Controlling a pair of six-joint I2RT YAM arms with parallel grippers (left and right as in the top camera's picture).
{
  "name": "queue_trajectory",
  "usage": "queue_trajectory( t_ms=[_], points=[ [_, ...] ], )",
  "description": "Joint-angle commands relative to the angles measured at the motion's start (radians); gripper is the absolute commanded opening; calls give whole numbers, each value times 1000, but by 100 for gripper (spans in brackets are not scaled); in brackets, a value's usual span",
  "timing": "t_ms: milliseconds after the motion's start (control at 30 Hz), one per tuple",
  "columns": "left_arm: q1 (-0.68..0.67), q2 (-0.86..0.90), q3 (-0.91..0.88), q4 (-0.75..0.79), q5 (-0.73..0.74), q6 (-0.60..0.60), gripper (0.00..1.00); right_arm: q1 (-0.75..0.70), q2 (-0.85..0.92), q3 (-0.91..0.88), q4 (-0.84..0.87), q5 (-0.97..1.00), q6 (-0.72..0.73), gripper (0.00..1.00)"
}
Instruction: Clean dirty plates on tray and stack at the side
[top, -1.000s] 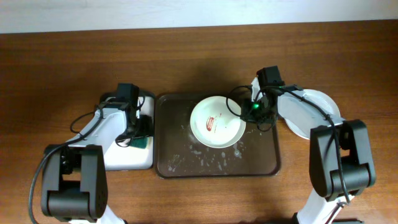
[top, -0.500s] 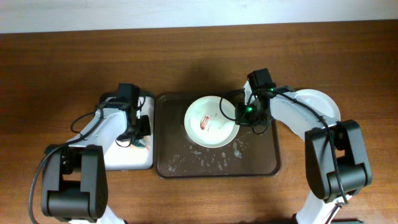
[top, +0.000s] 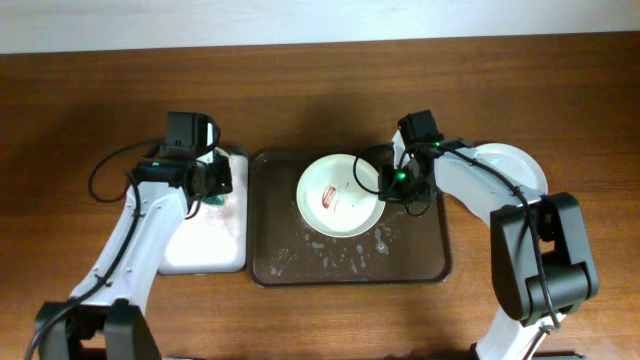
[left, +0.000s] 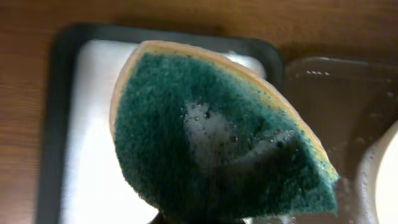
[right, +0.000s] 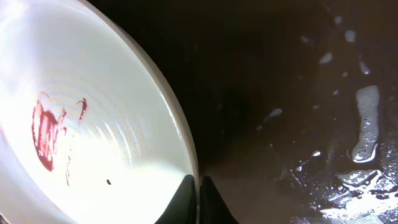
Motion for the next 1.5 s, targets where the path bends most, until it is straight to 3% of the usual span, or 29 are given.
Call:
queue_trajectory(
  t_ms=[0, 167, 433, 1367, 1467],
  points=[
    [-2, -59, 19, 6, -108, 1, 0, 5, 14, -3, -6, 24, -6, 4],
    [-7, -67, 19, 19, -174, -37, 0, 5, 14, -3, -7, 24, -6, 4],
    [-93, -156, 19, 27, -417, -127, 0, 5, 14, -3, -6, 24, -6, 4],
    [-100, -169, 19, 63, -416, -127, 0, 5, 14, -3, -6, 24, -6, 4],
    [-100, -148, 7, 58, -349, -131, 0, 5, 14, -3, -6, 24, -6, 4]
  ],
)
